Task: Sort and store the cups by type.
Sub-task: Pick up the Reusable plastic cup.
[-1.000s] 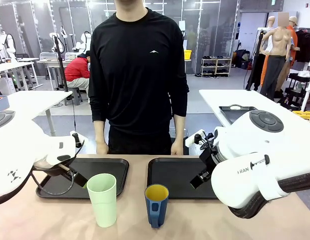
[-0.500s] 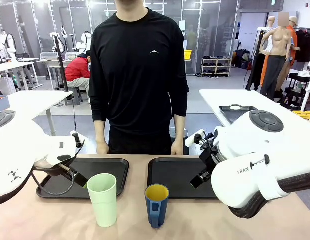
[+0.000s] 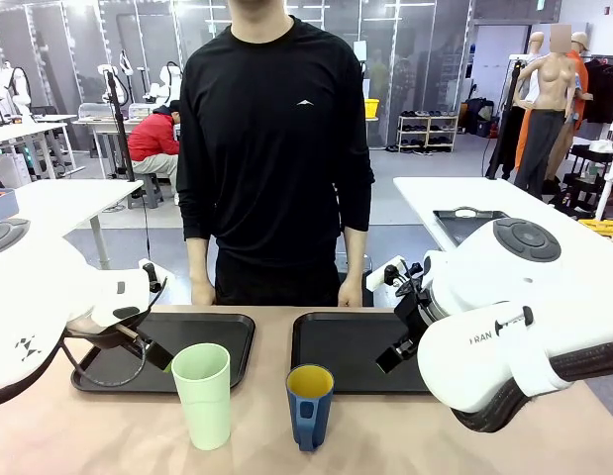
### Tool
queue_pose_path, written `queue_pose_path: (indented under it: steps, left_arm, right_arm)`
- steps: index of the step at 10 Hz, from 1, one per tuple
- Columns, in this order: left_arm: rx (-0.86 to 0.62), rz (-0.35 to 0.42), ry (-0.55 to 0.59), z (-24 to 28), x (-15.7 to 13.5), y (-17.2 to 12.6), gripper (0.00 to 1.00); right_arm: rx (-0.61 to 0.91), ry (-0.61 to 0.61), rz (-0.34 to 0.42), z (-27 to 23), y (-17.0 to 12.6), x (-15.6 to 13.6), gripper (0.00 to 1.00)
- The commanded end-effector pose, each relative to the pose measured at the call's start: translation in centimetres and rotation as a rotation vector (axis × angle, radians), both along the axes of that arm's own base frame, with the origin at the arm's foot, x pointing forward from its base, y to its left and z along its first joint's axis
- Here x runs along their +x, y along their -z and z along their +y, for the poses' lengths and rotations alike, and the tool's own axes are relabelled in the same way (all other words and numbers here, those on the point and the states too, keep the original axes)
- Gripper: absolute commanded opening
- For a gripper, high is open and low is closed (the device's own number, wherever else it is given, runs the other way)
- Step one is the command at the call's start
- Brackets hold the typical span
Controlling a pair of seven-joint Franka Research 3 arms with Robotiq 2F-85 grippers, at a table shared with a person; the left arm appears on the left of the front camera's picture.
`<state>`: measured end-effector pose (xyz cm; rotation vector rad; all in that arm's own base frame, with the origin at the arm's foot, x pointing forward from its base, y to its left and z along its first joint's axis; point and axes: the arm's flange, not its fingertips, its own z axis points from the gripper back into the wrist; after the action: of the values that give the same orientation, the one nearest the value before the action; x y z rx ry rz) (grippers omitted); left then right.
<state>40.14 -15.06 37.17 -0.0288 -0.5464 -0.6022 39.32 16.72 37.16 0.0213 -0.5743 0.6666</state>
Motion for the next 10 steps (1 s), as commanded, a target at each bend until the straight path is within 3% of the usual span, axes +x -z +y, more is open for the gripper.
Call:
queue_pose_path:
  steps: [1,10]
  left_arm:
    - [0.000,0.000,-0.001,0.02,0.01,0.00,1.00]
    - [0.025,-0.009,-0.035,0.65,-0.05,-0.08,1.00]
  right_arm:
    - [0.002,0.002,0.001,-0.01,0.00,0.00,1.00]
    - [0.002,0.002,0.001,-0.01,0.00,0.00,1.00]
